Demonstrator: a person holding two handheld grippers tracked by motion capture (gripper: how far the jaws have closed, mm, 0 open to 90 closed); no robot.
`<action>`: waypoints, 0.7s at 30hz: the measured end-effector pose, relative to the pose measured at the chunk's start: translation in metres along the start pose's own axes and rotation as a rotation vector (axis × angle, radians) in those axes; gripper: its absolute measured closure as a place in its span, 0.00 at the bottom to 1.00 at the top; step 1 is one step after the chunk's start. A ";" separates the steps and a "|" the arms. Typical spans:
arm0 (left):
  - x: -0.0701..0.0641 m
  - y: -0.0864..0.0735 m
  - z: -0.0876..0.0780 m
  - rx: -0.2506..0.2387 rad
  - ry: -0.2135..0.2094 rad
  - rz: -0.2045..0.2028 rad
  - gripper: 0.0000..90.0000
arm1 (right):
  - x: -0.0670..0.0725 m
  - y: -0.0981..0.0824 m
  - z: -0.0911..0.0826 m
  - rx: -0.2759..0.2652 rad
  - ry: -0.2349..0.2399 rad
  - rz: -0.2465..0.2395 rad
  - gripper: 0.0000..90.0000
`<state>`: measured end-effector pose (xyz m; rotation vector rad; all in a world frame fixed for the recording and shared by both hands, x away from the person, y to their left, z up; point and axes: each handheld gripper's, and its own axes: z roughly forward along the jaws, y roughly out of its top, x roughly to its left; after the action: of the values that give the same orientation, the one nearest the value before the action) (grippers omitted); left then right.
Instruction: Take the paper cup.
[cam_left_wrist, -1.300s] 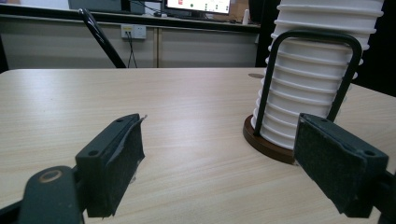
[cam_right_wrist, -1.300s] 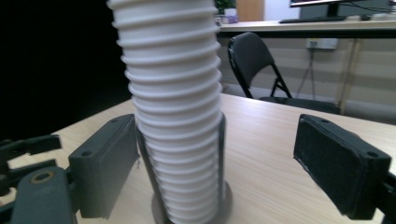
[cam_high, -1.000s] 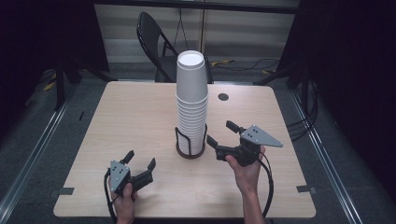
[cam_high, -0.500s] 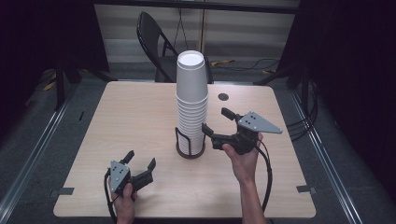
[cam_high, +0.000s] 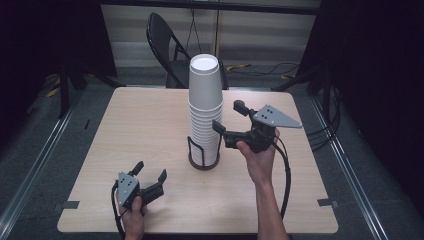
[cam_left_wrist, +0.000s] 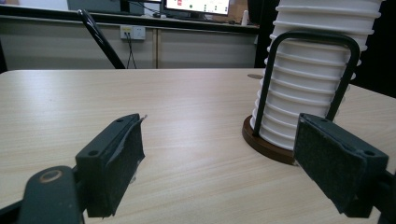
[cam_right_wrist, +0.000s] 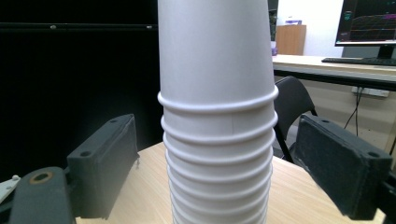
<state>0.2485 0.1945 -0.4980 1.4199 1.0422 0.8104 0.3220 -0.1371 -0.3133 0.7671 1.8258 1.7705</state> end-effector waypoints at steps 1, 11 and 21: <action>0.000 0.000 0.000 0.001 0.000 0.000 0.18 | 0.000 0.002 0.000 0.006 -0.003 0.002 0.14; 0.000 0.000 0.000 -0.004 -0.003 -0.002 0.18 | -0.002 0.030 0.011 -0.003 0.020 -0.014 0.14; 0.000 0.000 0.000 -0.008 -0.006 -0.005 0.18 | -0.001 0.044 0.026 -0.005 0.035 -0.029 0.14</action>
<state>0.2482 0.1951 -0.4983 1.4118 1.0366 0.8054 0.3429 -0.1186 -0.2710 0.7088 1.8454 1.7798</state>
